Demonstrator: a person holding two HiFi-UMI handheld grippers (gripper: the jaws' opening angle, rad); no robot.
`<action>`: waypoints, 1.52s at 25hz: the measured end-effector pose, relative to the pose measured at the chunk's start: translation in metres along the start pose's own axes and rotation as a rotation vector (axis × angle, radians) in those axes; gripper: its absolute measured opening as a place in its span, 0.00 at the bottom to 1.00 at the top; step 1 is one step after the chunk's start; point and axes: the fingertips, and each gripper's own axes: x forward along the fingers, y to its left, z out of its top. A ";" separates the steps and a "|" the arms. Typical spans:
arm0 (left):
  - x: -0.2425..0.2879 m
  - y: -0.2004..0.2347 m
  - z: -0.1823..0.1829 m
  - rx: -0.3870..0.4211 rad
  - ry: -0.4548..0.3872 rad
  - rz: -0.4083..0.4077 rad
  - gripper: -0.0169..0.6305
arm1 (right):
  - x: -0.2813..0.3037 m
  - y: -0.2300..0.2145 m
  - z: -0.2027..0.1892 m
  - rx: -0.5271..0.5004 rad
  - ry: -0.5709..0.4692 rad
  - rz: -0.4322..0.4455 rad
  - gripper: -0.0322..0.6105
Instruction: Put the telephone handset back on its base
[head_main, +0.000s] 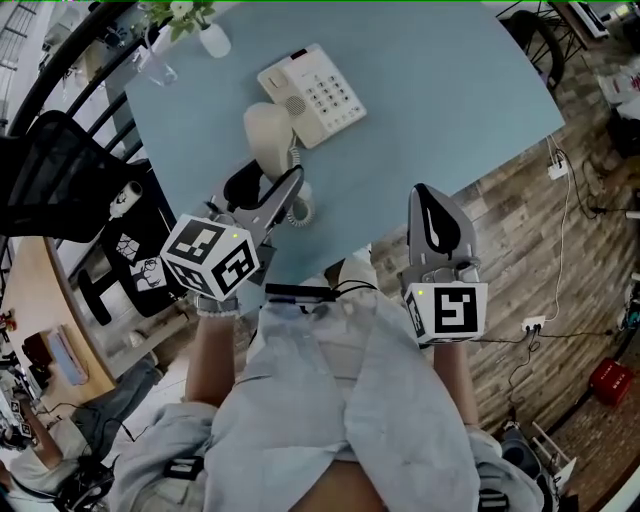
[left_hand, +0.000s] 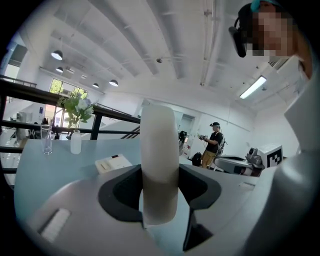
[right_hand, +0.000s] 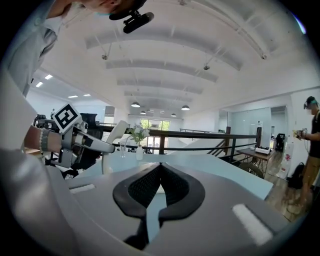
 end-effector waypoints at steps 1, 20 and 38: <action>0.002 0.001 0.001 -0.005 -0.001 0.009 0.35 | 0.002 -0.001 -0.001 -0.001 0.001 0.007 0.06; 0.045 0.031 -0.002 -0.105 0.004 0.147 0.35 | 0.050 -0.018 -0.005 -0.015 -0.002 0.132 0.06; 0.086 0.066 -0.019 -0.230 0.019 0.270 0.35 | 0.081 -0.027 -0.013 -0.039 0.017 0.245 0.06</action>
